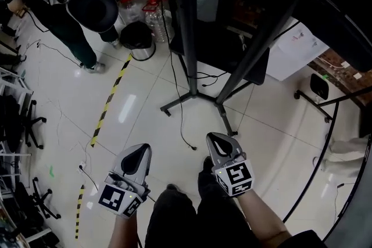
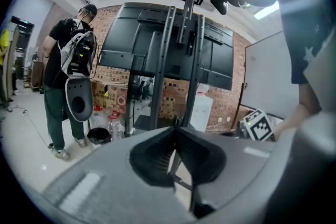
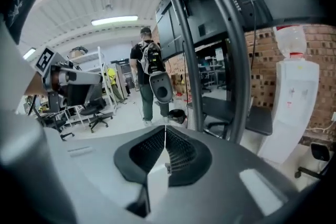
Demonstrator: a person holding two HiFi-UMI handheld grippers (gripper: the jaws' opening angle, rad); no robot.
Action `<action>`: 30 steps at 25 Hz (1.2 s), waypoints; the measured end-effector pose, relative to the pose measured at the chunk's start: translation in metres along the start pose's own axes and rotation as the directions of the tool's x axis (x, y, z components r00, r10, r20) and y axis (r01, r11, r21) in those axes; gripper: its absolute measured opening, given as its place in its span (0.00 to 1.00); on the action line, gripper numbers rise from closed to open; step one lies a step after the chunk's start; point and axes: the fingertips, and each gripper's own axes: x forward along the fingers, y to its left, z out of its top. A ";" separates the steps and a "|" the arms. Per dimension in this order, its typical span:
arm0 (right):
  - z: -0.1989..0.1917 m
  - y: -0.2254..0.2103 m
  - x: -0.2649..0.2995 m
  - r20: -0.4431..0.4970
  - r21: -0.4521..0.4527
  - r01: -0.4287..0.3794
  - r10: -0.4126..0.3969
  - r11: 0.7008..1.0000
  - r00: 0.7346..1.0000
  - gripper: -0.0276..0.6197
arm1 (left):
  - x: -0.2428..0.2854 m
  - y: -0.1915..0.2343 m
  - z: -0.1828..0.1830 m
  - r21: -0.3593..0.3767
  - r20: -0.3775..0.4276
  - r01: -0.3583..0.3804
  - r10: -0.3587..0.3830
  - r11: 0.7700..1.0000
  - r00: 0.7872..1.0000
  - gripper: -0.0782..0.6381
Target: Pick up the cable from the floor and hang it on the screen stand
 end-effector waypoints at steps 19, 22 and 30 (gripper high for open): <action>-0.323 -0.013 0.258 -0.498 0.230 0.230 -0.089 0.946 0.863 0.16 | 0.098 0.186 -0.244 0.035 -0.150 0.088 -0.082 0.995 0.985 0.11; -0.385 -0.023 0.289 -0.570 0.232 0.258 -0.084 0.938 0.818 0.18 | 0.105 0.208 -0.293 0.004 -0.175 0.073 -0.071 0.997 0.982 0.11; -0.499 -0.037 0.349 -0.682 0.253 0.300 -0.051 0.920 0.729 0.19 | 0.117 0.243 -0.406 -0.084 -0.260 0.056 -0.077 0.995 0.963 0.11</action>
